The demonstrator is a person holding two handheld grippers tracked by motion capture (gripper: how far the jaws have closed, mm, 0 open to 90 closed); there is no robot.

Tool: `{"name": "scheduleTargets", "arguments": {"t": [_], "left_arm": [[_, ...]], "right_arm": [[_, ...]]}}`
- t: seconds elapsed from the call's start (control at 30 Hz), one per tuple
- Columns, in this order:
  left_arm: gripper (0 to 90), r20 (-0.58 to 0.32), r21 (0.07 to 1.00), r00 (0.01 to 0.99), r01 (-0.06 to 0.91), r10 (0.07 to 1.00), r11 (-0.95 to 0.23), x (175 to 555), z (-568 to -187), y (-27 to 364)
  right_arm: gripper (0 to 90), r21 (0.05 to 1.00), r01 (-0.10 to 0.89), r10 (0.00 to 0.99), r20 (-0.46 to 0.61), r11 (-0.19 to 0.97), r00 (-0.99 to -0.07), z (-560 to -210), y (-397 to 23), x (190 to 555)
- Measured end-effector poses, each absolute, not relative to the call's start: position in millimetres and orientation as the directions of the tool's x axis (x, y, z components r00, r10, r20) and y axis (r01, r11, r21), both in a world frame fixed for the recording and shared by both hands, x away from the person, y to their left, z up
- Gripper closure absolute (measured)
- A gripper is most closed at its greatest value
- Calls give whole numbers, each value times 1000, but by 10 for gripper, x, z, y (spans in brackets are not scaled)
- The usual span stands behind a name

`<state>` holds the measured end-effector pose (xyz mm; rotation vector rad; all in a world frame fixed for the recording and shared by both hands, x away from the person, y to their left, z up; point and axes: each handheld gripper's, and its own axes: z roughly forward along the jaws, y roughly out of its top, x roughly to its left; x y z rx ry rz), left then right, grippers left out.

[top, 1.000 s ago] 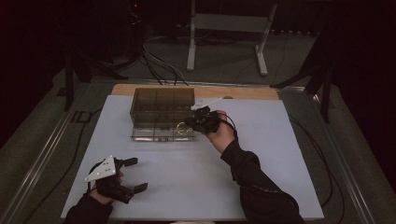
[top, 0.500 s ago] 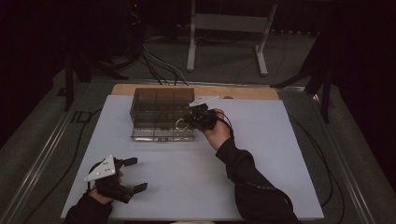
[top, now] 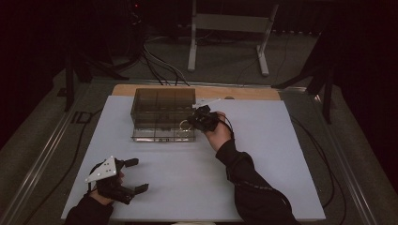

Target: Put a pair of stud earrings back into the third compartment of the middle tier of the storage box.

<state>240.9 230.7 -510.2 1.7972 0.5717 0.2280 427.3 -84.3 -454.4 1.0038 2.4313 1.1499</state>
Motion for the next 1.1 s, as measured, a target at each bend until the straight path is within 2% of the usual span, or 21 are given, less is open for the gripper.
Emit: {"name": "scheduleTargets", "arguments": {"t": [0.7,0.83,0.87,0.9,0.93,1.0,1.03,1.1], "left_arm": [[5,-138,942,861,267,490,-204,2412,-5108,2305],[5,-139,942,860,268,491,-202,2412,-5107,2306],[5,-139,942,860,268,491,-202,2412,-5107,2306],[5,-139,942,860,268,491,-202,2413,-5108,2306],[6,-139,942,860,268,491,-202,2412,-5108,2305],[5,-139,942,860,268,491,-203,2413,-5109,2304],[5,-139,942,860,268,491,-203,2413,-5108,2304],[5,-139,942,860,267,491,-202,2412,-5107,2304]], "right_arm": [[858,729,491,682,46,477,-730,-4754,-825,4264],[674,737,497,676,74,458,-733,-4725,-834,4252],[674,737,497,676,74,458,-733,-4725,-834,4252],[637,745,488,674,71,454,-735,-4705,-837,4242],[556,762,479,663,88,435,-743,-4641,-852,4215],[529,768,477,661,96,426,-744,-4619,-856,4203],[474,779,477,653,117,406,-748,-4576,-866,4182],[459,786,471,651,118,400,-750,-4556,-870,4171]]}}
